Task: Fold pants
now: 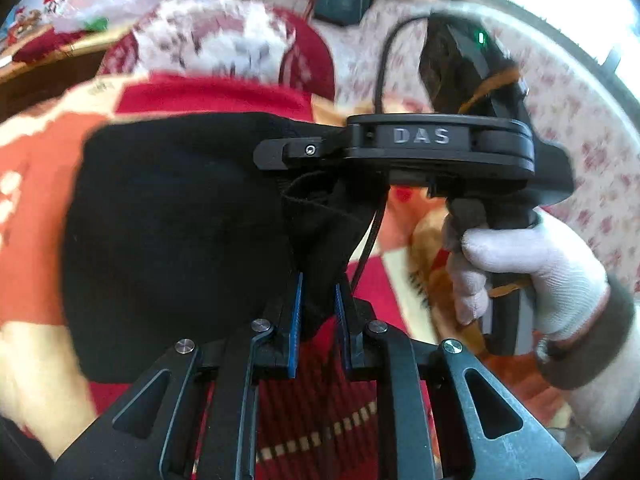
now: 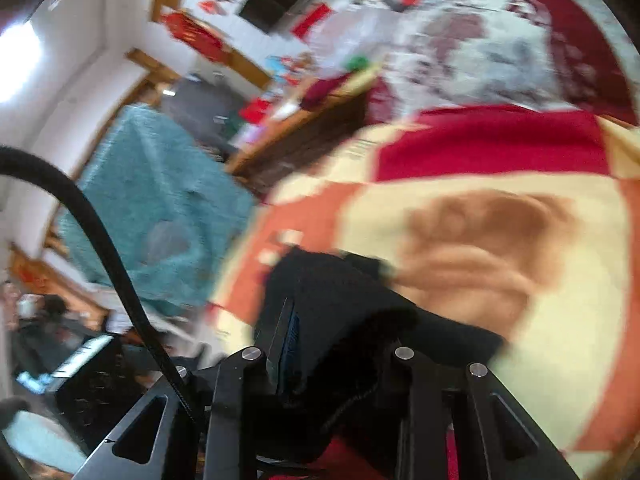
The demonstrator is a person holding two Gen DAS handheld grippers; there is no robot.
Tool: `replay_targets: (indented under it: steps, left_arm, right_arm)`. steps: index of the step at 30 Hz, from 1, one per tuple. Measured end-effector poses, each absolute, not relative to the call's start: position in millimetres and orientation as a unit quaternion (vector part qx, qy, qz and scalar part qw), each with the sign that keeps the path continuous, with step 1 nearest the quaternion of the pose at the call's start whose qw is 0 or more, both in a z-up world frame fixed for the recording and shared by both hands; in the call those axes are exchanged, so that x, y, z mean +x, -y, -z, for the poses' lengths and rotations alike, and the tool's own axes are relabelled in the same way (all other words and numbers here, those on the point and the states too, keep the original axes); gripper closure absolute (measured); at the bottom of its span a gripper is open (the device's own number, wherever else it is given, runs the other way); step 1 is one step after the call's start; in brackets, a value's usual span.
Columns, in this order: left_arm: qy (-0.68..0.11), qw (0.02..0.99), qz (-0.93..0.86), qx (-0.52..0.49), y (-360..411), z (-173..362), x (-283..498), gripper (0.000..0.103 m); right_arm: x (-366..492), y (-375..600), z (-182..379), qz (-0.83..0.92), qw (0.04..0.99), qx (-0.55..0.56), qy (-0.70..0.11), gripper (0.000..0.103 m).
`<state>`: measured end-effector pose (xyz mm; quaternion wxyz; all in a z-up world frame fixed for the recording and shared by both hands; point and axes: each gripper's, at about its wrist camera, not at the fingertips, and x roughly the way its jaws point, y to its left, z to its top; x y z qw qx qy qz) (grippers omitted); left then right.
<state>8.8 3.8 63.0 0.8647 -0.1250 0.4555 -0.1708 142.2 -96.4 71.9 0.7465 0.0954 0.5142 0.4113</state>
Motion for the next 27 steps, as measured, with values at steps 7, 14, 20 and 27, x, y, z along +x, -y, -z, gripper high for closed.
replay_targets:
  steps: [7, 14, 20, 27]
  left_arm:
    - [-0.466, 0.856, 0.174, -0.140, -34, -81, -2, 0.089]
    - [-0.431, 0.886, 0.135, -0.109, -90, -126, -18, 0.080]
    - [-0.434, 0.890, 0.094, -0.108, -105, -116, 12, 0.079]
    - [-0.466, 0.874, 0.082, -0.109, -96, -76, 53, 0.079]
  right_arm:
    - [146, 106, -33, -0.378, 0.764, 0.097, -0.514, 0.072]
    - [129, 139, -73, -0.338, 0.797, 0.079, -0.495, 0.049]
    - [101, 124, -111, -0.405, 0.792, 0.099, -0.446, 0.049]
    - [82, 83, -78, -0.427, 0.765, 0.047, -0.480, 0.049]
